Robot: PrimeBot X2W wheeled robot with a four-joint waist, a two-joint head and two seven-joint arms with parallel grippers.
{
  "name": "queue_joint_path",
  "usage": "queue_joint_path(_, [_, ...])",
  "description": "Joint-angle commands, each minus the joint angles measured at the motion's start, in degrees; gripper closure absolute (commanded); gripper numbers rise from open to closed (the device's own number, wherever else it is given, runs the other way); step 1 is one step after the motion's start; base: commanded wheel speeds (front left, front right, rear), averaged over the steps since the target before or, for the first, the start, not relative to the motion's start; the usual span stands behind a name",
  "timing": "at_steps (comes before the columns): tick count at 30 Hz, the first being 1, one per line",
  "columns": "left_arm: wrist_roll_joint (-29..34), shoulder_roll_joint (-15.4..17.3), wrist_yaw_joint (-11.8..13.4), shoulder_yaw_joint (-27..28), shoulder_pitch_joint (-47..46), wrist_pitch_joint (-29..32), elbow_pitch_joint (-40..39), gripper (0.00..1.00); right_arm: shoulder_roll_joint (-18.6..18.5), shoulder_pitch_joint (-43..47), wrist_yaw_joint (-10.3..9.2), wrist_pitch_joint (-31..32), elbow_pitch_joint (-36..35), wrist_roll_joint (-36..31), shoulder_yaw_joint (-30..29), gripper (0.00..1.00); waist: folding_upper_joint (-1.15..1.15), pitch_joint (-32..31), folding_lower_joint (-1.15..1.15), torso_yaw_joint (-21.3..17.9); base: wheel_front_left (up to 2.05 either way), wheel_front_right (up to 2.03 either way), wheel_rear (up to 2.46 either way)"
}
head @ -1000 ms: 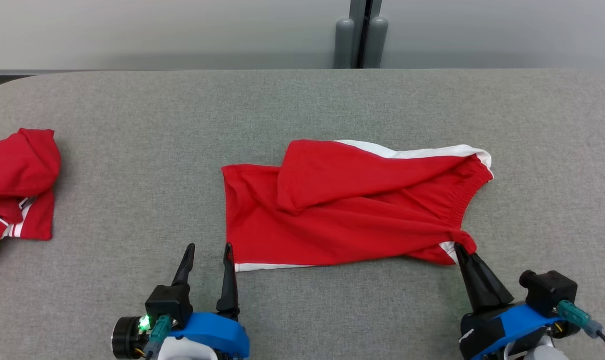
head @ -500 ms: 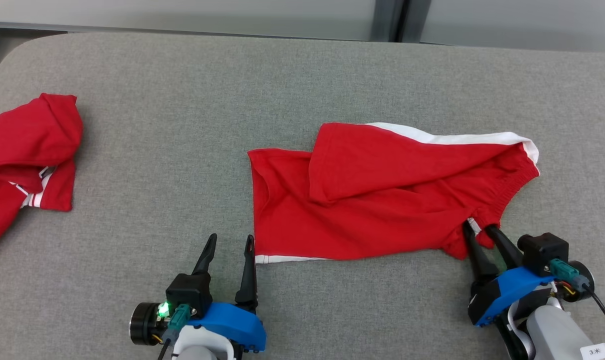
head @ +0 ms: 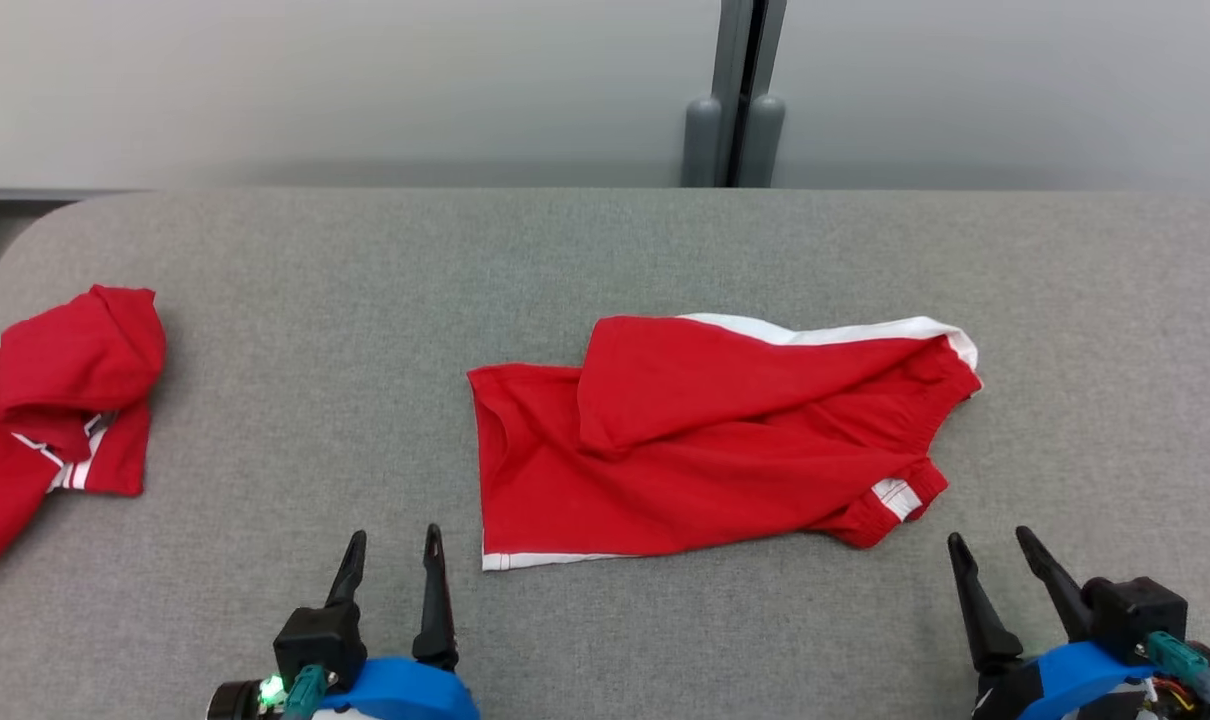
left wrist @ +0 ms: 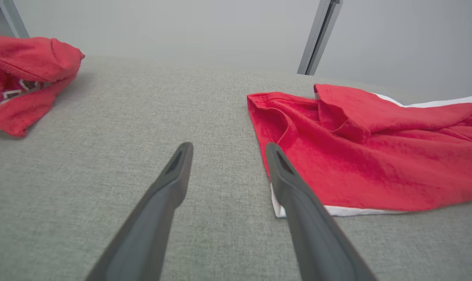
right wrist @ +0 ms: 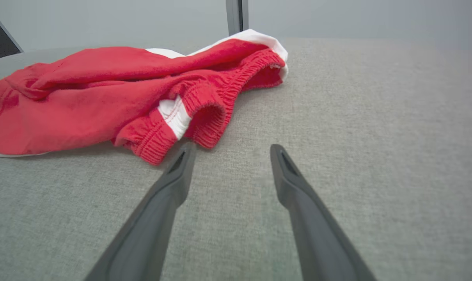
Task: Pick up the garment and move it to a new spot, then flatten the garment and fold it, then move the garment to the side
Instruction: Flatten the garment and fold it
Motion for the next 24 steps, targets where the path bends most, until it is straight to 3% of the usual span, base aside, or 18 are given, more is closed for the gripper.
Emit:
queue_joint_path(1, [0.63, -0.01, 0.42, 0.88, 1.22, -0.16, -0.27, 0.0, 0.8, 1.19, 0.01, -0.05, -1.46, -1.08, -0.68, 0.0, 0.0, -2.4, 0.01, -1.6, 0.0, 0.0, 0.0])
queue_joint_path(9, [6.03, -0.02, 1.13, 3.21, 5.27, -0.16, -0.23, 0.0, 6.17, 5.13, 0.01, -0.05, -10.68, -6.84, -3.4, 0.0, 0.0, -7.32, 0.01, -1.99, 0.0, 0.0, 0.0])
queue_joint_path(18, [5.41, -0.02, -0.97, 2.08, 5.63, -0.15, 1.06, 0.0, 8.22, 6.06, 0.01, -0.05, -8.58, -7.56, -1.76, 0.0, 0.0, -7.68, 0.01, -1.66, 0.0, 0.0, 0.0])
queue_joint_path(24, [3.45, -0.02, -3.82, -0.38, 4.48, -0.15, 2.98, 0.0, 8.28, 5.22, 0.01, -0.05, -7.81, -7.29, -1.09, 0.0, 0.0, -6.25, 0.01, -2.03, 0.0, 0.0, 0.0])
